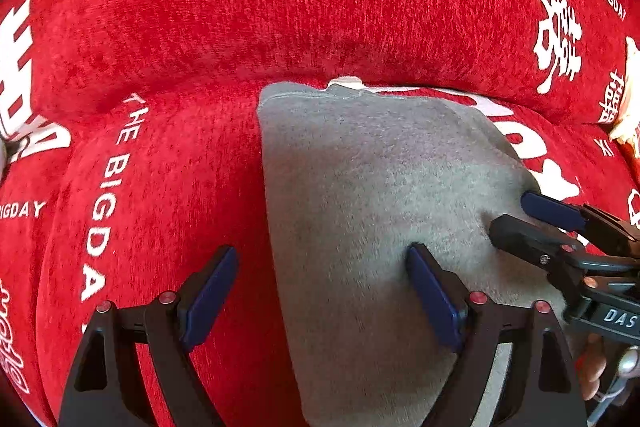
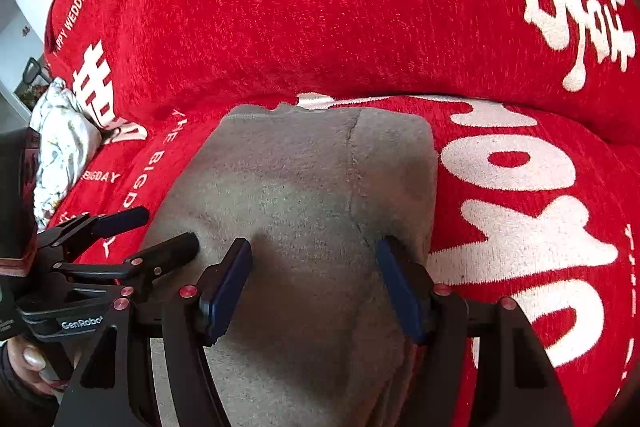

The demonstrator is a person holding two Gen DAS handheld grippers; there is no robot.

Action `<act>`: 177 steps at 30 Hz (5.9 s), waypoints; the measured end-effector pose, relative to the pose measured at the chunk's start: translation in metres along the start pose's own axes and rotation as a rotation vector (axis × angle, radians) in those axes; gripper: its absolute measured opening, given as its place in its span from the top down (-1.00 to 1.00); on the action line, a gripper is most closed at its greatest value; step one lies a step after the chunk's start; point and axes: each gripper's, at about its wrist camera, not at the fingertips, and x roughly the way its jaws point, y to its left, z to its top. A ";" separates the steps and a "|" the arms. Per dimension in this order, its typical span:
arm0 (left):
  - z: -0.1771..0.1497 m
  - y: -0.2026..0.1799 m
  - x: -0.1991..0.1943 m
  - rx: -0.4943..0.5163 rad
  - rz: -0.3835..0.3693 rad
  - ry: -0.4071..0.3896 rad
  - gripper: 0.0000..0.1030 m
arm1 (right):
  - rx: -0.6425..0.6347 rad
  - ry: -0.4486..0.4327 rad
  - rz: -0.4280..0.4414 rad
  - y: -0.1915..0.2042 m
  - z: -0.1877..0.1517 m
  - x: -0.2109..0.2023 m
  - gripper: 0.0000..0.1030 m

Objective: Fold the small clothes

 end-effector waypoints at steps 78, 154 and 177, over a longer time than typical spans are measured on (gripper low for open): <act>-0.015 0.025 -0.025 -0.149 -0.234 0.145 0.10 | 0.257 0.073 -0.036 0.043 -0.009 -0.030 0.23; -0.158 0.060 -0.125 -0.052 -0.106 -0.024 0.10 | 0.148 -0.016 -0.025 0.159 -0.136 -0.075 0.23; -0.193 0.067 -0.128 -0.038 -0.096 -0.088 0.09 | 0.134 -0.086 -0.001 0.155 -0.173 -0.076 0.23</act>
